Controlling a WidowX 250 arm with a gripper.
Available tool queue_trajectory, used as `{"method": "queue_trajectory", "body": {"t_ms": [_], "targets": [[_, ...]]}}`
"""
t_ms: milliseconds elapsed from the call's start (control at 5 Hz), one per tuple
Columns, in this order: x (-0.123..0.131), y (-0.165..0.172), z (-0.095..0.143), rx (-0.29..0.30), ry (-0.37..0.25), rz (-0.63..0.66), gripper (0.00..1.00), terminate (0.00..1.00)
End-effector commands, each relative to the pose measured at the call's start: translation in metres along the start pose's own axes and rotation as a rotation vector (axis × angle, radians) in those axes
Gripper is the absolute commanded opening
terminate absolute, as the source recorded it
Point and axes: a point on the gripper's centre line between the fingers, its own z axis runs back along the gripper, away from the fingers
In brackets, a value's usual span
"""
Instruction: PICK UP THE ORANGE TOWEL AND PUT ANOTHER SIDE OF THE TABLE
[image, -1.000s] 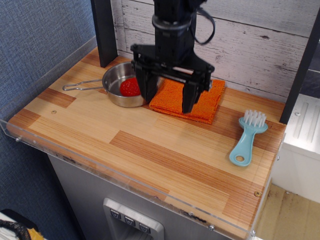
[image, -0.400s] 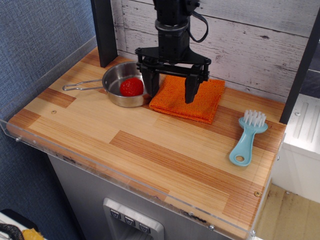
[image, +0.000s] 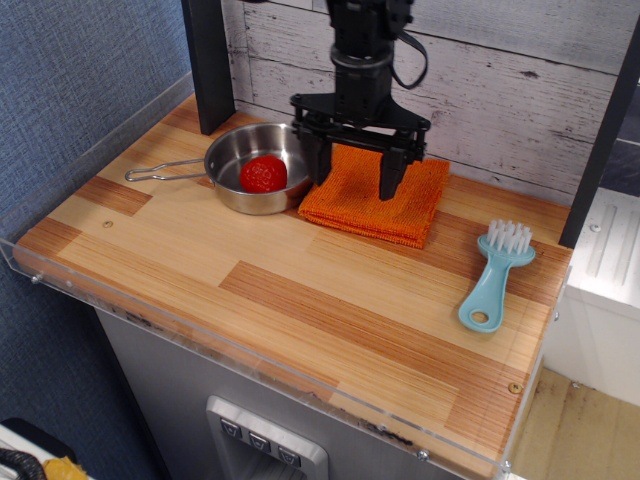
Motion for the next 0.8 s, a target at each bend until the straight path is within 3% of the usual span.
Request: {"method": "queue_trajectory", "body": {"t_ms": [0,600], "targets": [[0.020,-0.009,0.008,0.025,-0.100,-0.038,1.00,0.00],[0.019,0.004,-0.015,0.032,-0.109,-0.055,1.00,0.00]]}}
